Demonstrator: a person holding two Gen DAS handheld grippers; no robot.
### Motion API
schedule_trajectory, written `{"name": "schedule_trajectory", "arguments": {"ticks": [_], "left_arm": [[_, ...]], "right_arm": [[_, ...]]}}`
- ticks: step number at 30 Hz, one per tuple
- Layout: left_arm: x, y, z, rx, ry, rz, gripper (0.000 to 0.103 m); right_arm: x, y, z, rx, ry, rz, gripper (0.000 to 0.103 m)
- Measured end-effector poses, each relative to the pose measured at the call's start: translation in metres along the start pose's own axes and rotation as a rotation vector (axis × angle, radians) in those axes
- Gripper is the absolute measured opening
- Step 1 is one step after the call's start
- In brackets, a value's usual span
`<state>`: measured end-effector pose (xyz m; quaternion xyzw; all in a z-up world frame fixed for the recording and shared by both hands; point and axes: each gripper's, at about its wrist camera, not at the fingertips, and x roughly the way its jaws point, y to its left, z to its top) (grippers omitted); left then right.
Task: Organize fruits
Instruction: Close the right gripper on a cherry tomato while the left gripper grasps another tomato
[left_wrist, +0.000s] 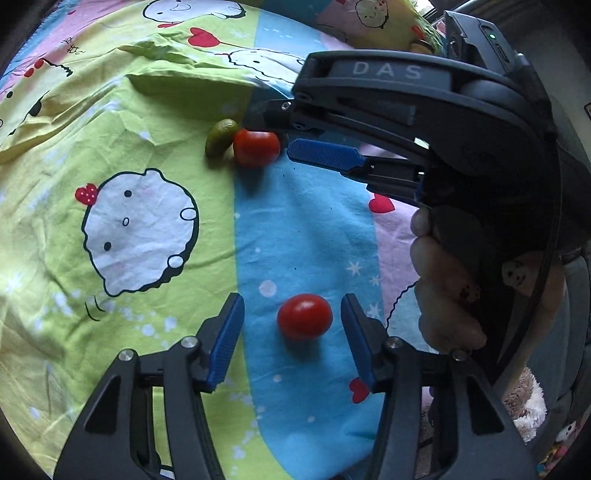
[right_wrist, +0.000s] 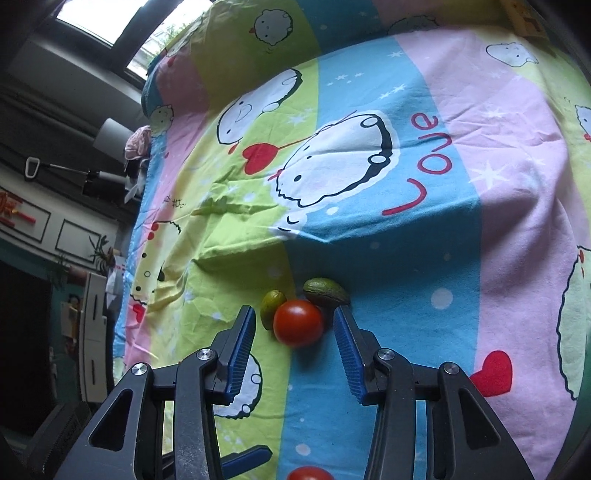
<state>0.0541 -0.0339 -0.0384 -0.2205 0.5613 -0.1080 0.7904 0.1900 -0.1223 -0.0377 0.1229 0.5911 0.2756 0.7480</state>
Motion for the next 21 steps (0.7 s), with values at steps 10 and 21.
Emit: {"name": "schedule_trajectory", "arguments": {"ticks": [10,21], "left_arm": [[0.005,-0.006,-0.005,0.023,0.011,-0.032,0.041],[0.011,-0.02,-0.001,0.04,0.019,-0.046,0.034]], "right_arm": [[0.012,0.0,0.0,-0.025,0.025,0.005,0.033],[-0.006,-0.006,-0.001,-0.003,-0.021,-0.033,0.033]]}}
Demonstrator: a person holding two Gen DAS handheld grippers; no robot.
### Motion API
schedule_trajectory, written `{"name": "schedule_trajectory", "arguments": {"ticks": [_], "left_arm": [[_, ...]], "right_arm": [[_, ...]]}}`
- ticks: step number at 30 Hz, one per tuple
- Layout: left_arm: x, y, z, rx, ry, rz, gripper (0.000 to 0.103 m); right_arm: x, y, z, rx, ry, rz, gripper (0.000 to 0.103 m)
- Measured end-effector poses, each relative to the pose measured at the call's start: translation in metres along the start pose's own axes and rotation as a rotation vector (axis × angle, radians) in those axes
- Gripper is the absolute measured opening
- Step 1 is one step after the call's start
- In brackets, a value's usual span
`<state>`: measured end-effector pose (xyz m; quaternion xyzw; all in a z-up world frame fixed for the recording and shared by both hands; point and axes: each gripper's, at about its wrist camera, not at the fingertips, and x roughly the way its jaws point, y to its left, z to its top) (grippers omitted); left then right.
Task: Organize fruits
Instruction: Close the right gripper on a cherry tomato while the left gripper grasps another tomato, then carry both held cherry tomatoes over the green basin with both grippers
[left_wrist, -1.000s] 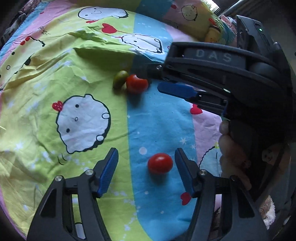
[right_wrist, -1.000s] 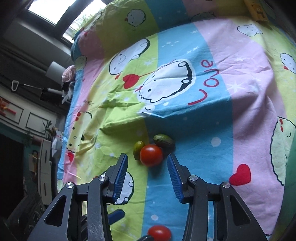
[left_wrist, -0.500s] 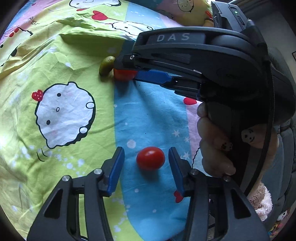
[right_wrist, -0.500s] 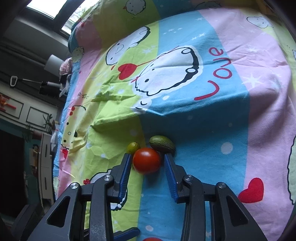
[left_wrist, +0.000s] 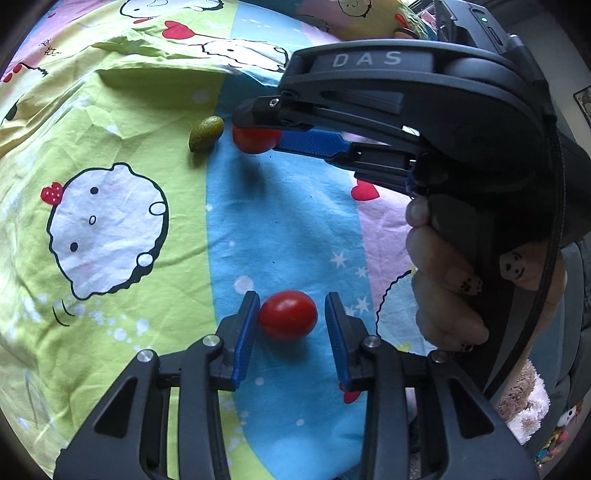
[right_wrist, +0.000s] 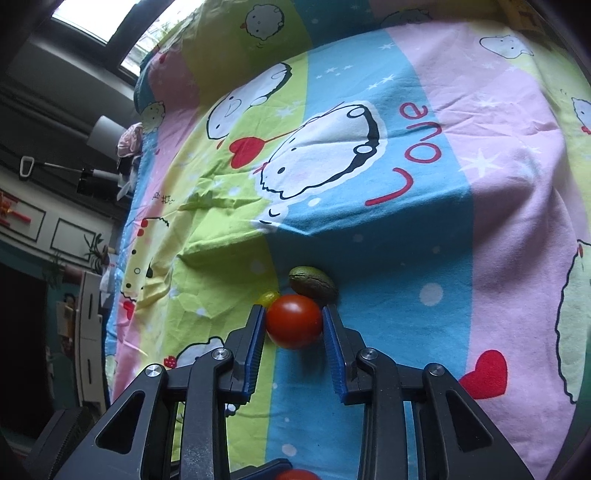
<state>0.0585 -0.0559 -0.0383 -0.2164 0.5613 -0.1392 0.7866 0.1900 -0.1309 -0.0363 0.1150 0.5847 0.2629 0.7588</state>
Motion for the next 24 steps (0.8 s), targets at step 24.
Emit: {"name": "schedule_trajectory", "arguments": {"ticks": [24], "left_arm": [[-0.024,-0.023,-0.001,0.013,-0.146,0.012,0.03]], "right_arm": [[-0.069,-0.013,-0.02,0.063,-0.161,0.028,0.033]]}}
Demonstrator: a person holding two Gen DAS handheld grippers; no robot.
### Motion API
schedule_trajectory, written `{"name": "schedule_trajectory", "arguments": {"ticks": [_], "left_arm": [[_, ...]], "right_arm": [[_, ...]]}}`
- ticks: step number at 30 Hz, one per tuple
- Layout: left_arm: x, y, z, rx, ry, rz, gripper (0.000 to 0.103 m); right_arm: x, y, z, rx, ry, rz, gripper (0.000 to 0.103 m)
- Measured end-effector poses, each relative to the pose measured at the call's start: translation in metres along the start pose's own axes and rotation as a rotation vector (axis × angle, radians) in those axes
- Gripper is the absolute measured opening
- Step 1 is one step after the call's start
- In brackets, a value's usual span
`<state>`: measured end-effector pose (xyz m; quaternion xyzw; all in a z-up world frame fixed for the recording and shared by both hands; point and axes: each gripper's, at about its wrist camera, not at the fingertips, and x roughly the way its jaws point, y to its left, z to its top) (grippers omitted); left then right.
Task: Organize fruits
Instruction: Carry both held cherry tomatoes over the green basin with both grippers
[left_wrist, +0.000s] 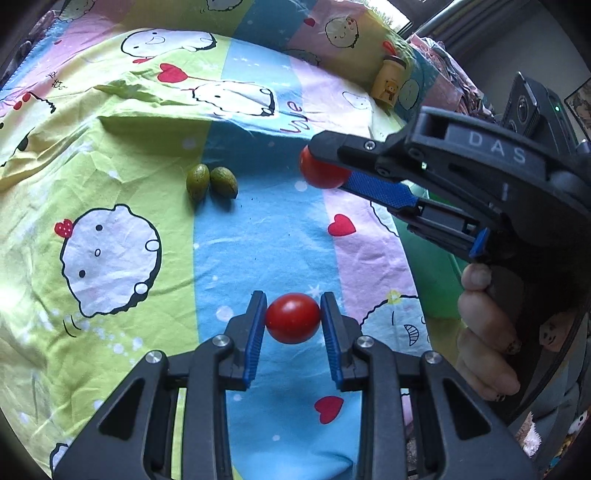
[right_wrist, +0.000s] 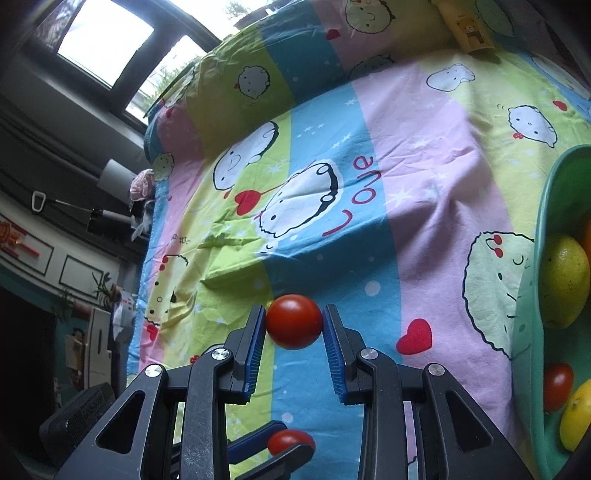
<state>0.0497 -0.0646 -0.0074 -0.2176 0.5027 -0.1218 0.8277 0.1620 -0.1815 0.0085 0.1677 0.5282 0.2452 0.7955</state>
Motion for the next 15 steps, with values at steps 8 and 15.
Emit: {"name": "schedule_trajectory", "arguments": {"ticks": [8,15], "left_arm": [[-0.008,-0.008,0.008,0.035,-0.11,0.005,0.03],[-0.017,-0.03,0.02,0.075,-0.176,-0.019,0.03]], "right_arm": [[-0.026,-0.003,-0.006,0.014,-0.063,-0.005,0.033],[-0.052,-0.01,-0.007,0.038,-0.137,-0.02,0.033]]}}
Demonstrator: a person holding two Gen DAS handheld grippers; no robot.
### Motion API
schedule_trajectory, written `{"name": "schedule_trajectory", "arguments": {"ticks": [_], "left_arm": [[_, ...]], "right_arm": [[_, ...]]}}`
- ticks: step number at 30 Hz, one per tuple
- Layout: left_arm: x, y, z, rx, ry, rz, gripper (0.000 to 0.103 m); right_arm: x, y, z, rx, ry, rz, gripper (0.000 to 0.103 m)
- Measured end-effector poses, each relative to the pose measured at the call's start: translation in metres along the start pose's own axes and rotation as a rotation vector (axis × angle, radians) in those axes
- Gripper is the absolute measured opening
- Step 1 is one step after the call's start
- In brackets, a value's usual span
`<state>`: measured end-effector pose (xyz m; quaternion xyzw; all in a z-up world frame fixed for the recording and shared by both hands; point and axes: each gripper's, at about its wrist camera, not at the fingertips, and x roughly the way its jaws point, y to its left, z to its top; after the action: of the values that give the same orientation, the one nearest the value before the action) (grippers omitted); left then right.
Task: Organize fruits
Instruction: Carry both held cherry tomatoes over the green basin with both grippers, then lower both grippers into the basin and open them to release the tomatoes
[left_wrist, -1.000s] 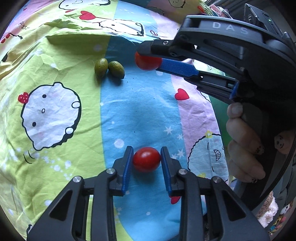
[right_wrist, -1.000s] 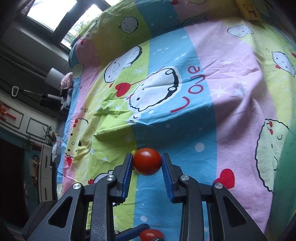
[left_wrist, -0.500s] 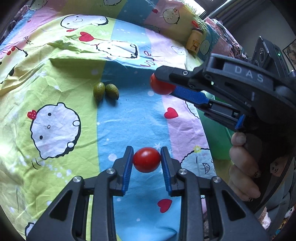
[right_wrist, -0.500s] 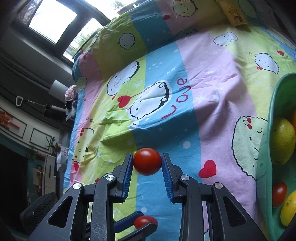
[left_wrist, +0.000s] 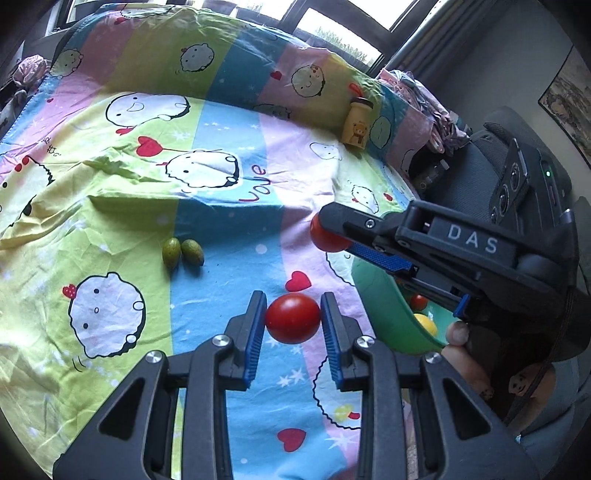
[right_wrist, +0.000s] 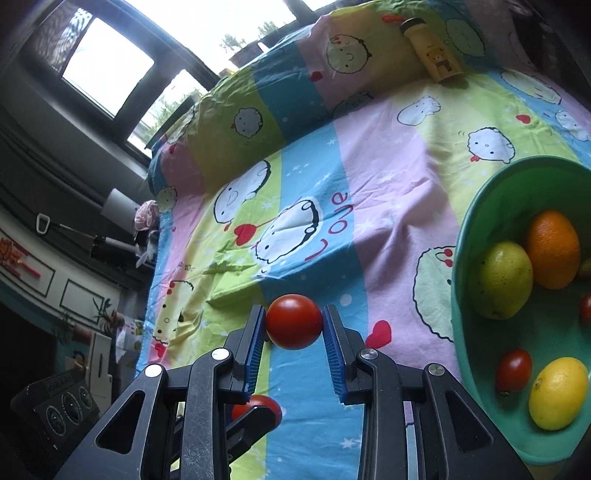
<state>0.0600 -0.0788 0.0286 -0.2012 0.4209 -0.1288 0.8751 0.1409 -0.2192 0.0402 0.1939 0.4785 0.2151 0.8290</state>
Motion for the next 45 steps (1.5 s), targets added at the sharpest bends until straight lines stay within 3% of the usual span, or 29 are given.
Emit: {"name": "schedule_trajectory", "arguments": {"ticks": [5,16,21,33,45], "left_arm": [[-0.003,-0.019,0.013,0.059,-0.046,-0.003,0.03],[0.003,-0.083,0.045,0.232,-0.061,-0.071,0.03],[0.008,-0.09,0.047,0.24,-0.087,-0.135,0.03],[0.051,-0.115,0.028,0.257,0.043,-0.25,0.029],[0.08,-0.132,0.011,0.294,0.107,-0.244,0.029]], "right_arm": [[-0.022,-0.006,0.002,0.025,-0.065,-0.017,0.033],[-0.076,-0.039,0.004,0.131,-0.209,-0.09,0.033],[-0.096,-0.053,0.003,0.178,-0.269,-0.207,0.033],[-0.112,-0.081,-0.005,0.236,-0.271,-0.273,0.034],[-0.111,-0.109,-0.007,0.282,-0.225,-0.378,0.034]]}}
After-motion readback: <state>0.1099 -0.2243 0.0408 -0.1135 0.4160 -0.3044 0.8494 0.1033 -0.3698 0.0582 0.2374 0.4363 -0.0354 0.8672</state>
